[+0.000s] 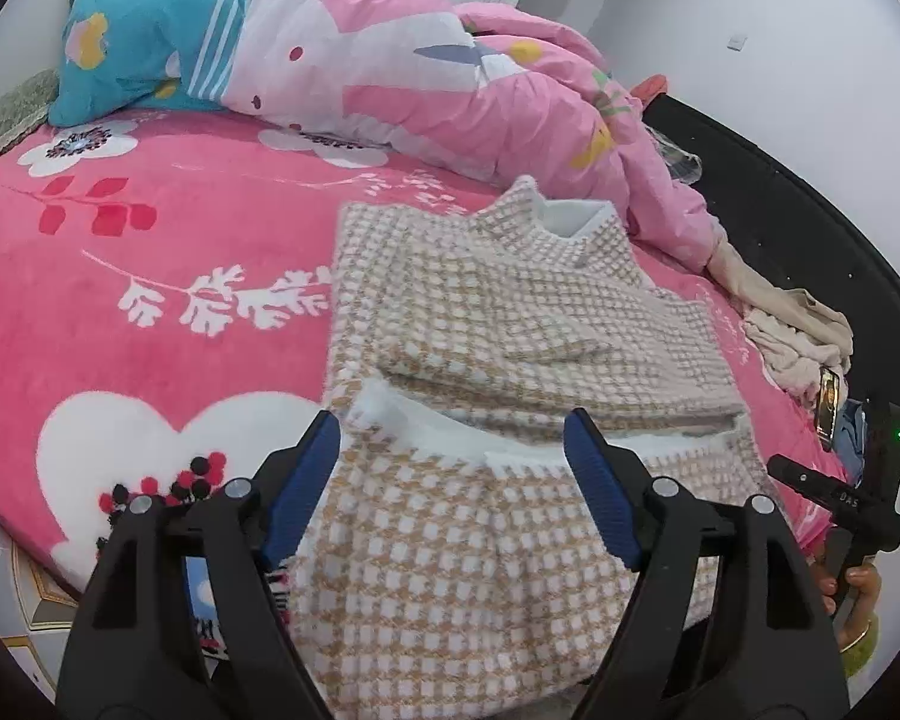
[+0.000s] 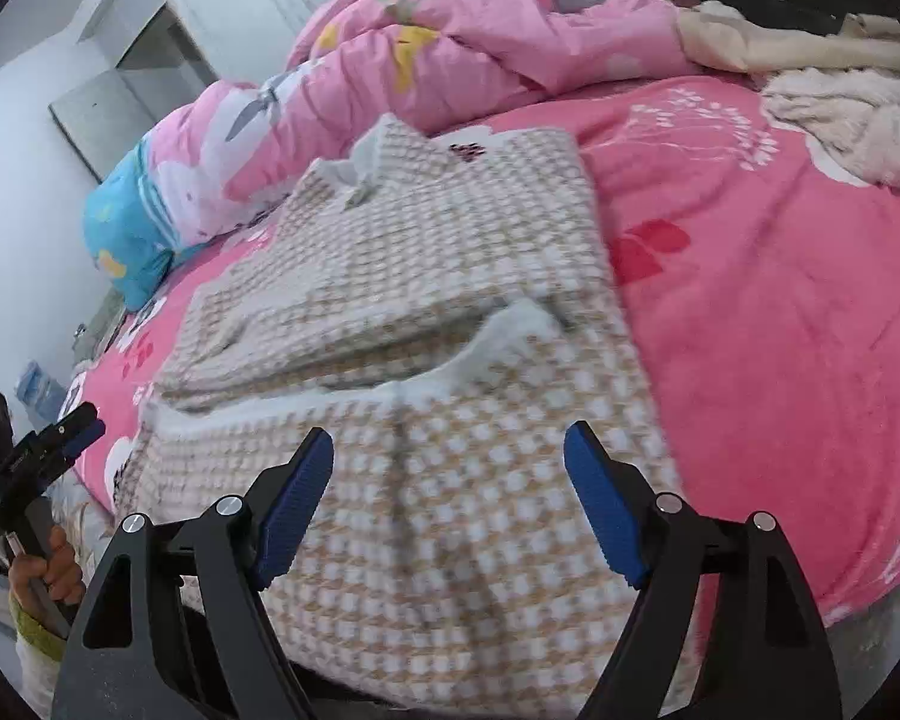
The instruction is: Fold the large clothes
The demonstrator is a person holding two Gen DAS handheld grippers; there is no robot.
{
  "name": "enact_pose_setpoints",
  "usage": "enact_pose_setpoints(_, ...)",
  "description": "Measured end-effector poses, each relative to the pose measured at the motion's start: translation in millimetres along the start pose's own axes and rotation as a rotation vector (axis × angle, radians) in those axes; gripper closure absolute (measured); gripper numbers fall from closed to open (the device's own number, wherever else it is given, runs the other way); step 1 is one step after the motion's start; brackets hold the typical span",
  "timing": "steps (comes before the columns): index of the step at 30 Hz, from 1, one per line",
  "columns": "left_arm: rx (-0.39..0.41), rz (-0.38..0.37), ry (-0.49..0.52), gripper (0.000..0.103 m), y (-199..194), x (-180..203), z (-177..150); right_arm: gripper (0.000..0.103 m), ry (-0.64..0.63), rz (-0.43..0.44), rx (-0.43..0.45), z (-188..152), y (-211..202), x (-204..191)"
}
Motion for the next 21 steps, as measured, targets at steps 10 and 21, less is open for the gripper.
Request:
enact_pose_setpoints(10,-0.025,0.017,0.042,0.029,6.7,12.4,-8.3,0.026,-0.075,0.012,-0.017,-1.5,4.8,-25.7)
enact_pose_setpoints(21,-0.031,0.025,0.031,0.029,8.8,5.8,-8.9,0.026,-0.059,0.019,-0.034,-5.0,7.5,-23.4)
Point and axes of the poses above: each gripper's, at about its wrist camera, not at the fingertips, and y roughly the way its jaws point, x to its right, z to its top, the point moved 5 cm from there along y, roughly the way its jaws point, and after that the axes turned 8 degrees about -y, right-handed, at the moved point
